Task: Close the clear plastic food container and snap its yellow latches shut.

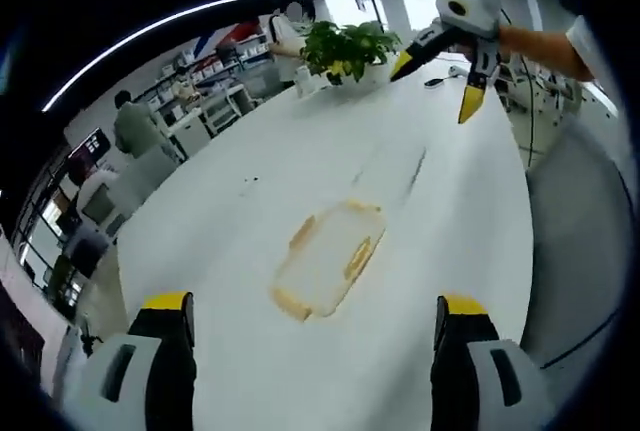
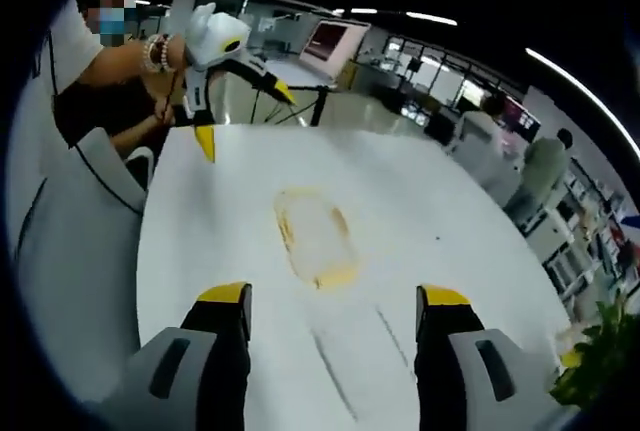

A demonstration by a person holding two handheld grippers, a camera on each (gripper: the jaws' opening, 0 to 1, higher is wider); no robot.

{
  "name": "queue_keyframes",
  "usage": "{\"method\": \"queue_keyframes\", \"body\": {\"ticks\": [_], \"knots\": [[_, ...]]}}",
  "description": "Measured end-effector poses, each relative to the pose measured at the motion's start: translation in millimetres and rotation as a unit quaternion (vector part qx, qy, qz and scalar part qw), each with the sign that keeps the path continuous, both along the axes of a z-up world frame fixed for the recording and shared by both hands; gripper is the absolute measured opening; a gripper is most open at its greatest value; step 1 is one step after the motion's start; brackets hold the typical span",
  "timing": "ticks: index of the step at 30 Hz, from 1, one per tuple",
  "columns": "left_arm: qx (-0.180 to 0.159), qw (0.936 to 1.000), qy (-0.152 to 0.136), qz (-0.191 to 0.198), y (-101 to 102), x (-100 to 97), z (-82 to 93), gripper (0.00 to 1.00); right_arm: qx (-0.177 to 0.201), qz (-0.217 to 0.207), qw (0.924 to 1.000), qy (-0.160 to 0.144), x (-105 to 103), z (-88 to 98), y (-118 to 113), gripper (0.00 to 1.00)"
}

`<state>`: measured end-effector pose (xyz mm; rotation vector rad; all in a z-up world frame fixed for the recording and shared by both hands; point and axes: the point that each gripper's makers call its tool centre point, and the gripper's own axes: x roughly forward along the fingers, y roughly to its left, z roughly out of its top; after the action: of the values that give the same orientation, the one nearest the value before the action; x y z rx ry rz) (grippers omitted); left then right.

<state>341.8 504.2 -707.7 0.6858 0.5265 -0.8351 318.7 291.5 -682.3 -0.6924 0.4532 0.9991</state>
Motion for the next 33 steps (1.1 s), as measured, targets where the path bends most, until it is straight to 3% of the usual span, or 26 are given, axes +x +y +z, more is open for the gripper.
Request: {"method": "queue_keyframes", "body": {"ticks": [2, 4, 8, 11, 14, 18, 20, 33], "knots": [[0.009, 0.9997, 0.002, -0.021, -2, 6.8, -0.9, 0.97, -0.03, 0.016, 0.9994, 0.003, 6, -4.9, 3, 0.64], [0.013, 0.9996, 0.018, -0.018, -1, 15.8, -4.7, 0.97, -0.033, 0.032, 0.9989, 0.007, 10, -7.4, 10, 0.65], [0.04, 0.9969, 0.039, -0.055, -5, 24.8, -14.6, 0.96, -0.05, 0.051, 0.9972, 0.022, 22, -18.7, 18, 0.64], [0.073, 0.9926, 0.056, -0.079, -4, 31.1, -26.1, 0.94, -0.066, 0.065, 0.9952, 0.032, 30, -29.5, 22, 0.64], [0.084, 0.9909, 0.058, -0.088, -9, 39.3, -38.3, 0.93, -0.082, 0.086, 0.9918, 0.048, 35, -43.0, 27, 0.62], [0.094, 0.9872, 0.09, -0.092, -8, 44.8, -58.9, 0.84, -0.097, 0.122, 0.985, 0.073, 37, -61.3, 34, 0.53], [0.097, 0.9861, 0.092, -0.098, -8, 49.5, -67.1, 0.8, -0.1, 0.119, 0.9848, 0.076, 44, -67.5, 36, 0.54], [0.125, 0.9708, 0.15, -0.139, -8, 74.2, -108.8, 0.76, -0.126, 0.134, 0.973, 0.139, 76, -122.9, 39, 0.53]]}}
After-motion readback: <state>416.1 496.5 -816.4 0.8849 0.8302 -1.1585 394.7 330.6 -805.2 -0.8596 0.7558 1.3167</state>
